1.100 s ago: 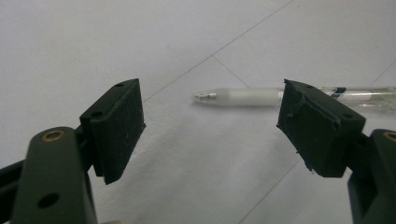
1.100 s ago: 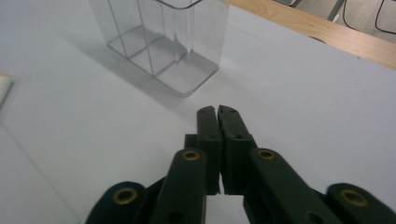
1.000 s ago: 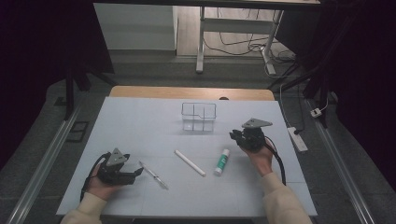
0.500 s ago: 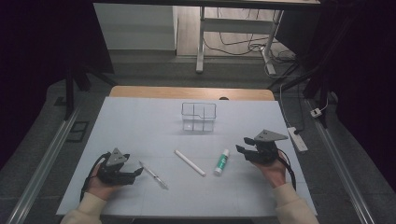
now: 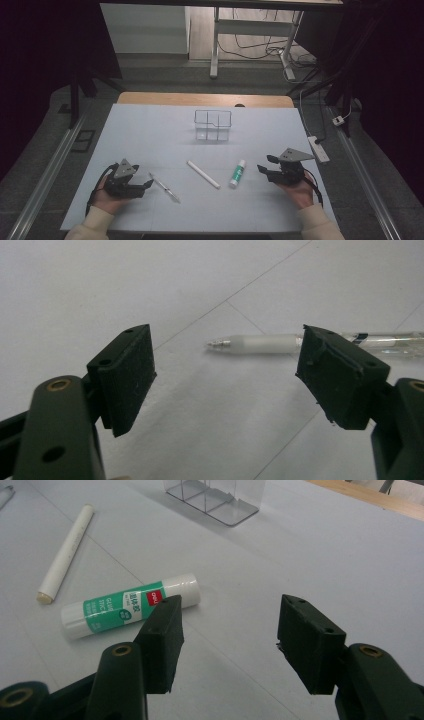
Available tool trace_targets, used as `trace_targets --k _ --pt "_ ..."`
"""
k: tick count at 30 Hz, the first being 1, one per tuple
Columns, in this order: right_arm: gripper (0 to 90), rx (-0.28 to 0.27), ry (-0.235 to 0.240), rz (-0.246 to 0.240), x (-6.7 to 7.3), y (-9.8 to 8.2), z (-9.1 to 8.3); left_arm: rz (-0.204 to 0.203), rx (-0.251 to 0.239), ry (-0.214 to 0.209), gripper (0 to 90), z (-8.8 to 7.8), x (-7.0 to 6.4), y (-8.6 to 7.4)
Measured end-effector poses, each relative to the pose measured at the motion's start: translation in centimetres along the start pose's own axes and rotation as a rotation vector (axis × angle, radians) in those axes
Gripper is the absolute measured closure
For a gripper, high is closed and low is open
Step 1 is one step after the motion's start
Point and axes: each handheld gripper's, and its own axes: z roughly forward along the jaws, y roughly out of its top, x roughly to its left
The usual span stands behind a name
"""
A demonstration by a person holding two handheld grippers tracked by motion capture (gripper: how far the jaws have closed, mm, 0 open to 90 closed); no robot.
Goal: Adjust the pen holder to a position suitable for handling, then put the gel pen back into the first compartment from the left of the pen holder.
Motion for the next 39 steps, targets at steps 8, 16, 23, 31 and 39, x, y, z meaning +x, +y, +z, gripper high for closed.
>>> trace_targets --k 8,16,23,31,39 --pt "42.3 0.002 0.016 -0.011 0.1 -0.1 0.0 0.005 -0.006 0.01 23.6 -0.3 0.2 0.2" --pt "41.9 0.013 0.025 -0.005 0.2 -0.2 0.2 0.063 0.0 -0.003 24.6 -1.0 0.1 1.0" --pt "41.8 0.01 0.023 -0.006 0.2 -0.2 0.1 0.113 0.035 -0.06 25.5 -1.1 0.4 1.8" --pt "41.8 0.009 0.029 0.001 0.1 -0.1 0.2 0.241 0.101 -0.158 26.2 -0.8 1.1 3.7" --pt "41.8 0.013 0.027 0.007 0.1 -0.1 0.3 0.405 0.217 -0.239 28.6 0.2 1.7 5.5"
